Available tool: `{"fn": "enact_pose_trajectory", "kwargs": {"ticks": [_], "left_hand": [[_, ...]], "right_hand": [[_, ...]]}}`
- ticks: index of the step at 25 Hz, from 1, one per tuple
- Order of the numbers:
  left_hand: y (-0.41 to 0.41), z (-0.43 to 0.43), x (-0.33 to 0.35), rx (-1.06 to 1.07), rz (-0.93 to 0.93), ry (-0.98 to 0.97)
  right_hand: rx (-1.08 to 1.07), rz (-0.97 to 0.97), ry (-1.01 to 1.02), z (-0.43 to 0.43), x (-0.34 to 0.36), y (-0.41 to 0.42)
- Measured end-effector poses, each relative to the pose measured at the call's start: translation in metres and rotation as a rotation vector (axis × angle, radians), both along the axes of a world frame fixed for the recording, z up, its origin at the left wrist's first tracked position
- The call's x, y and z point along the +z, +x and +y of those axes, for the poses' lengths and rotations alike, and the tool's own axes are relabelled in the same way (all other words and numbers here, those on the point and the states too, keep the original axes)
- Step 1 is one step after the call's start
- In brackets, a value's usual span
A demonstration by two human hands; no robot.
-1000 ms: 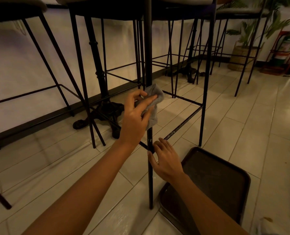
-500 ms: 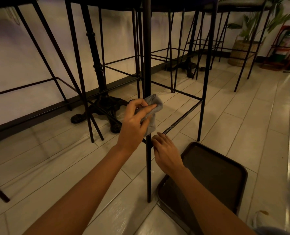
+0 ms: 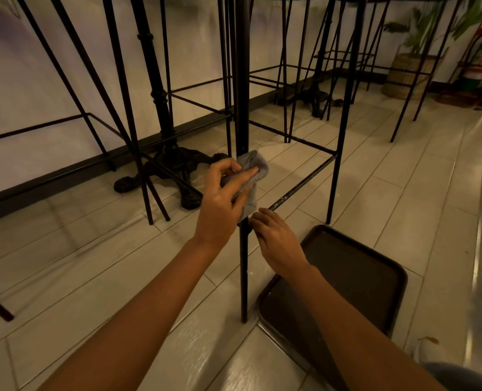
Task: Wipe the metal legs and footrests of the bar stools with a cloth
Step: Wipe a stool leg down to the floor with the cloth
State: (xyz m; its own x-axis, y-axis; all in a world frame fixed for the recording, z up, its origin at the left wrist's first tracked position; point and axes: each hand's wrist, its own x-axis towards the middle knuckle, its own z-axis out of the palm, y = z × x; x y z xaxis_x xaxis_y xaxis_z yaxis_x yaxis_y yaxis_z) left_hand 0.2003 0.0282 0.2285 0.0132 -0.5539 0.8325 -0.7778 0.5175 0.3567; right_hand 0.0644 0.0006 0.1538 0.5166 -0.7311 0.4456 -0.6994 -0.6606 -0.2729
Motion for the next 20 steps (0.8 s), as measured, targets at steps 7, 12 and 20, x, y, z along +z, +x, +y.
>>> {"fn": "enact_pose_trajectory", "kwargs": {"ticks": [7, 12, 20], "left_hand": [[-0.006, 0.018, -0.029, -0.034, -0.007, 0.111], [-0.003, 0.019, -0.011, -0.016, 0.043, 0.015], [0.002, 0.013, -0.023, -0.003, -0.031, 0.059]], "right_hand": [[0.021, 0.016, -0.035, 0.001, -0.001, -0.002], [0.005, 0.004, -0.015, -0.001, -0.003, -0.001], [0.014, -0.022, -0.060, 0.001, -0.003, 0.000]]}}
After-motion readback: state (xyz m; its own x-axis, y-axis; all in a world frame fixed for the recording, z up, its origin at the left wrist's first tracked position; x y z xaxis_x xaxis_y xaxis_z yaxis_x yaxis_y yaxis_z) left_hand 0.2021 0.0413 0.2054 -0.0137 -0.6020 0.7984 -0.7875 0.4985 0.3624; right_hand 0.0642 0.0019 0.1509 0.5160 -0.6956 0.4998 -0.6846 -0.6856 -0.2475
